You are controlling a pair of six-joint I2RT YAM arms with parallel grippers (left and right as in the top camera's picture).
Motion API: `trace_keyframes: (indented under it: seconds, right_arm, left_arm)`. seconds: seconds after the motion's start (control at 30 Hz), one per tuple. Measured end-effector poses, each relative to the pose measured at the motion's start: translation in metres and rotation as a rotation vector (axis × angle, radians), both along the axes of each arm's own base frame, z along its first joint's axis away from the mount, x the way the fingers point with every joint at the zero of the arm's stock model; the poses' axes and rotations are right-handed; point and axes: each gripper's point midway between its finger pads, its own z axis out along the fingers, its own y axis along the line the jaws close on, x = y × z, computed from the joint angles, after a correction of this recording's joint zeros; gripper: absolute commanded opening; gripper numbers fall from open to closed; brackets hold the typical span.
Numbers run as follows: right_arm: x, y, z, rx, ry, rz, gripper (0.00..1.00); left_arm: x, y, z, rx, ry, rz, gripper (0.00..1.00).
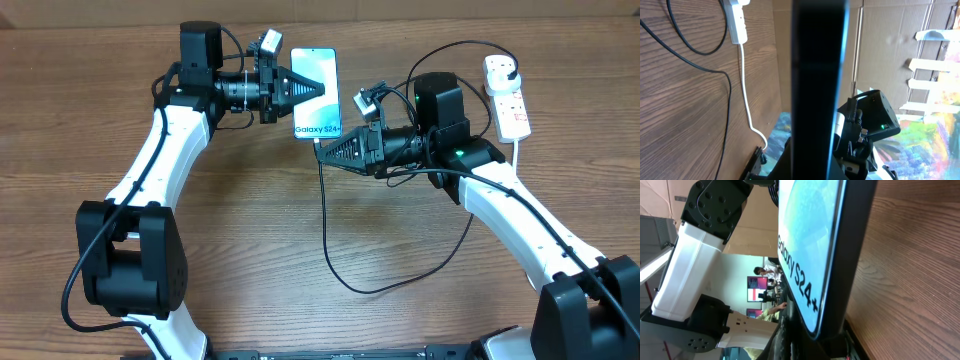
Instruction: Plug charger to phone and switch on socket
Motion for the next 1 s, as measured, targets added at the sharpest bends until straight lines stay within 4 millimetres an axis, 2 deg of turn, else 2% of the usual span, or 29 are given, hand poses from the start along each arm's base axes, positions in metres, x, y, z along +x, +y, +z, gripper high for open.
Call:
trace_keyframes:
  seconds: [0.6, 1.0]
  right_arm:
    - [0.0033, 0.0012, 0.0056, 0.016, -0.002, -0.008, 0.04]
    - [0.0036, 0.0005, 0.0013, -0.001, 0.017, -0.020, 0.04]
  left_arm:
    - [0.0007, 0.0011, 0.0001, 0.000, -0.001, 0.003, 0.04]
    - [0.0008, 0.0013, 0.0002, 0.000, -0.002, 0.003, 0.04]
